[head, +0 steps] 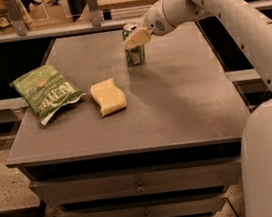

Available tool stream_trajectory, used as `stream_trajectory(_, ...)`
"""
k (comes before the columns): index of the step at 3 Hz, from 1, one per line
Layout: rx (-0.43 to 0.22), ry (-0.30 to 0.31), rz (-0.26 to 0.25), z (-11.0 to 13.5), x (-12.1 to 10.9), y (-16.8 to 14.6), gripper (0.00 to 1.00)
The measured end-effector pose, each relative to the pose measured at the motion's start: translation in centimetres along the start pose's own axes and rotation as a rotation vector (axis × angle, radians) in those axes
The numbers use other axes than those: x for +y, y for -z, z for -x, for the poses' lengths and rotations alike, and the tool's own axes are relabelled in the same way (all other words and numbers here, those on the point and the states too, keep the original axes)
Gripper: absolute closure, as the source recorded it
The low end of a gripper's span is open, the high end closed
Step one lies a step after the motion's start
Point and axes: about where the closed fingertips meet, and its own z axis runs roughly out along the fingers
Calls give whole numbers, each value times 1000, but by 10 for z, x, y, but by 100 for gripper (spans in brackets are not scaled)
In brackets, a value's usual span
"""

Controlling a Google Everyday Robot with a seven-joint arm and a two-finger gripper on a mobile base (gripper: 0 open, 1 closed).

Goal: Move green can near green jalapeno chip bag

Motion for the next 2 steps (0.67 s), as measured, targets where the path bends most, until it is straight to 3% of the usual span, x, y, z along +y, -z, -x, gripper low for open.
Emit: stream_trajectory(2, -1, 17, 22, 9, 4, -7, 65)
